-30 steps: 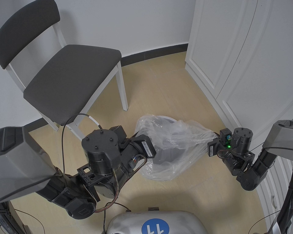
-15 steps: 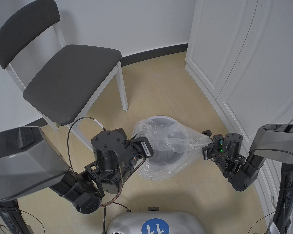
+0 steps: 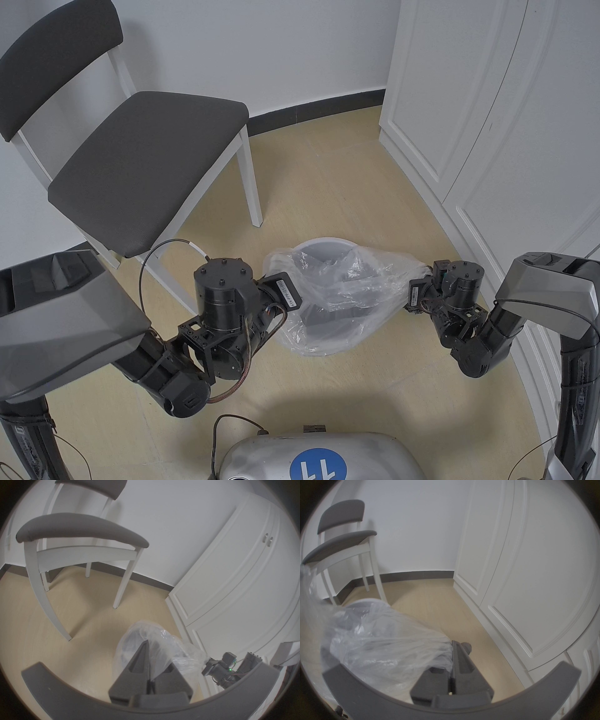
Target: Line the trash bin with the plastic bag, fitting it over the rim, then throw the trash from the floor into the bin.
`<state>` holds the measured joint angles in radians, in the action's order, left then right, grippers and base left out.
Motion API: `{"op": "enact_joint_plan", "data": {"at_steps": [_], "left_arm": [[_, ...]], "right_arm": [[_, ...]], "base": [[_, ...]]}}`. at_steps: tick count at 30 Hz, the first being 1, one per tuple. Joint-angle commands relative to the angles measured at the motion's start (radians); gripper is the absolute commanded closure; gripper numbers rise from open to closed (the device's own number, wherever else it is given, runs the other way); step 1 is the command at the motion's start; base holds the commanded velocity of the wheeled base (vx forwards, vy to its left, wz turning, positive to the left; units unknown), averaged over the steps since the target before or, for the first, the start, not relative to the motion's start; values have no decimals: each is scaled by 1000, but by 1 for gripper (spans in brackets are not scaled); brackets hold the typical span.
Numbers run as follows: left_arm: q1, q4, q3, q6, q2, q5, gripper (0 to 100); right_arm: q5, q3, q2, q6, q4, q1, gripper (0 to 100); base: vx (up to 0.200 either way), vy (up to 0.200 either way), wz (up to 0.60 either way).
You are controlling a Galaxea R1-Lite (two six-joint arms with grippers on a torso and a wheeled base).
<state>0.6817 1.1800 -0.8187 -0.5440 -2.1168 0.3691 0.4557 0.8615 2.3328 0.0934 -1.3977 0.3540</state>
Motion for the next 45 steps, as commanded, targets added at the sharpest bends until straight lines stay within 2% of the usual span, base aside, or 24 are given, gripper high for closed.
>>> {"op": "enact_joint_plan", "data": {"at_steps": [1,7,14,16,21,25,31,34,45], "left_arm": [[-33,-39,-40,-22,-18,2,100],[-91,-204,-131,-131,-20,2,100],[-116,-234,-148,-143,-18,4,100],[-117,-241,-145,-136,-18,4,100],[-143,-381,-157,-96,-9,11,100],[-152,-390,-154,-79,-9,11,100],[-168,-395,-140,-19,-12,13,100],[-175,-396,-131,-5,-9,13,100],[-174,-382,-8,144,38,4,100]], "right_arm": [[14,50,33,-12,2,-10,100],[41,123,63,-43,2,-15,100],[61,160,63,-60,2,-29,100],[63,157,63,-60,6,-33,100],[90,137,43,-50,82,-61,100],[96,116,28,-32,100,-75,100],[95,-41,-62,85,108,-95,100],[95,-87,-90,115,109,-95,100],[83,-254,-151,212,97,-58,100]], "base": [[0,0,0],[0,0,0],[0,0,0],[0,0,0],[0,0,0],[0,0,0],[0,0,0],[0,0,0],[0,0,0]]}}
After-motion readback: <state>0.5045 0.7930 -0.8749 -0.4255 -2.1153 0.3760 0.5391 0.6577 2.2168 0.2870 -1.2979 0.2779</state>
